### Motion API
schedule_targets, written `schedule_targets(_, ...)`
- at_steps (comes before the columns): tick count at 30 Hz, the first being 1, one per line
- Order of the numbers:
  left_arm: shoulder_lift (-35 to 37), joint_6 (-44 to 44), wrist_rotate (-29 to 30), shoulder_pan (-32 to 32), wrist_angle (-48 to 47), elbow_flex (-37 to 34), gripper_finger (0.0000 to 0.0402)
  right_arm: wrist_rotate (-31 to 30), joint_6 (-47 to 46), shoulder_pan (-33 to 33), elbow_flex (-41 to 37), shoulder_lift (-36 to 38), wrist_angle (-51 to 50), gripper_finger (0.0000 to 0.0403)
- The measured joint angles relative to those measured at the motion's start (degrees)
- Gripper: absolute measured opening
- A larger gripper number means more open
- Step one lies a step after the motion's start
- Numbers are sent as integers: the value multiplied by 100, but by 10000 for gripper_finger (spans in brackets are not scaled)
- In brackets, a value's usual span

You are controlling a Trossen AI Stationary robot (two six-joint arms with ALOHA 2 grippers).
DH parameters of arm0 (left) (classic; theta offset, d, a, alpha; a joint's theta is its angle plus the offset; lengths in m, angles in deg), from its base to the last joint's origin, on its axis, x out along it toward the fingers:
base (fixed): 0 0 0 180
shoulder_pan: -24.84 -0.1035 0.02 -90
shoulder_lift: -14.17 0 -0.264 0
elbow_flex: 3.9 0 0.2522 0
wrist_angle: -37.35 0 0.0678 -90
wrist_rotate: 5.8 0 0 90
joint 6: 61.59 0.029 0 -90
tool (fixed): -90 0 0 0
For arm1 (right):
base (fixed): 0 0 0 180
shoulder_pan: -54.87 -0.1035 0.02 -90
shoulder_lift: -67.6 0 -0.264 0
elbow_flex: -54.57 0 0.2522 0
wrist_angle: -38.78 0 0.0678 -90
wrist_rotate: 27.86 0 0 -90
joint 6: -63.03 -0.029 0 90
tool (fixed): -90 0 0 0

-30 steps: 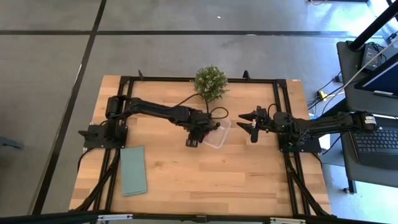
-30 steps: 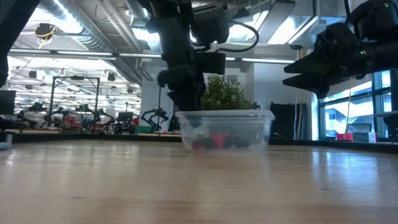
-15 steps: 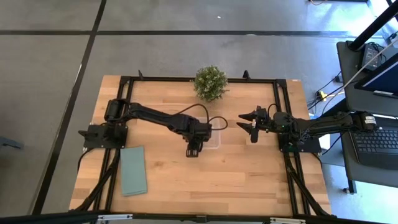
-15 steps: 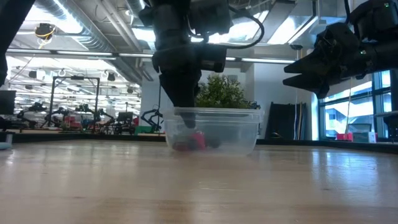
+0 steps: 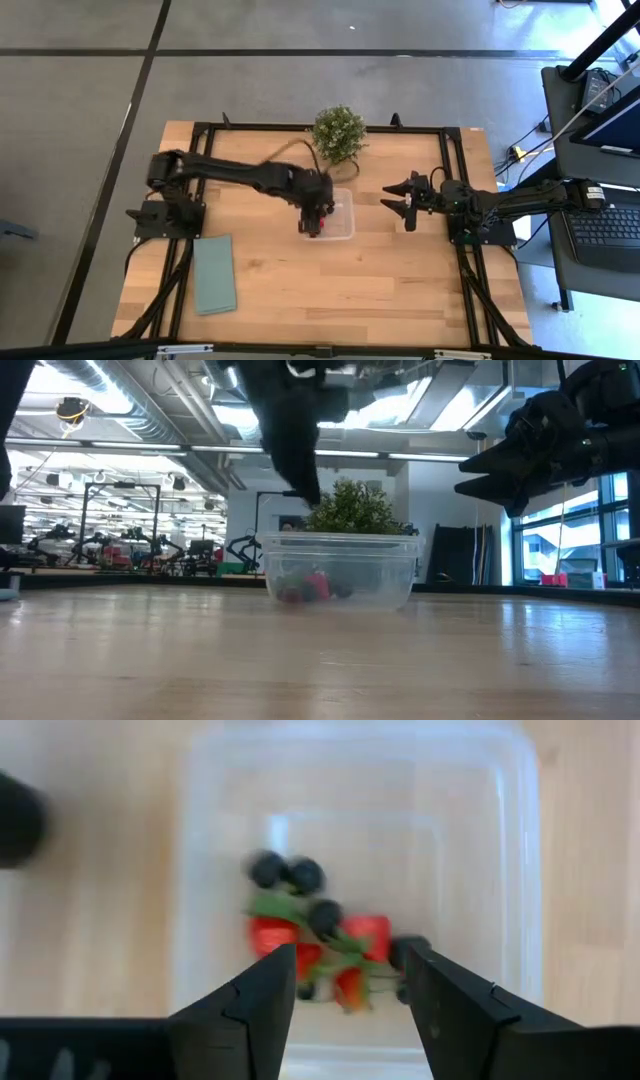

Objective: Pick and placing Produce into tupperware
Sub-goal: Return to Home Position

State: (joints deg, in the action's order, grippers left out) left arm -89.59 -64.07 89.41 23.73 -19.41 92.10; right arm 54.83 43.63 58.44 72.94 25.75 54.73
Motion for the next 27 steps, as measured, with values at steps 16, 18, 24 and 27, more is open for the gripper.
schedule_targets(16, 3428, 561, 21, -796, 2430, -1543, 177, -60, 1146, 329, 1089, 7, 74, 226)
schedule_targets(18, 4028, 562, 87, -899, 2539, -2045, 178, -60, 1406, 550, 1161, 25, -262, 226)
schedule_targets(24, 5684, 645, 662, -1063, 2757, -3439, 175, -73, 1497, 1376, 1162, 196, -671, 226)
schedule_targets(27, 6567, 601, 831, -1139, 2852, -4122, 171, 27, 1515, 1781, 1162, 367, -758, 226)
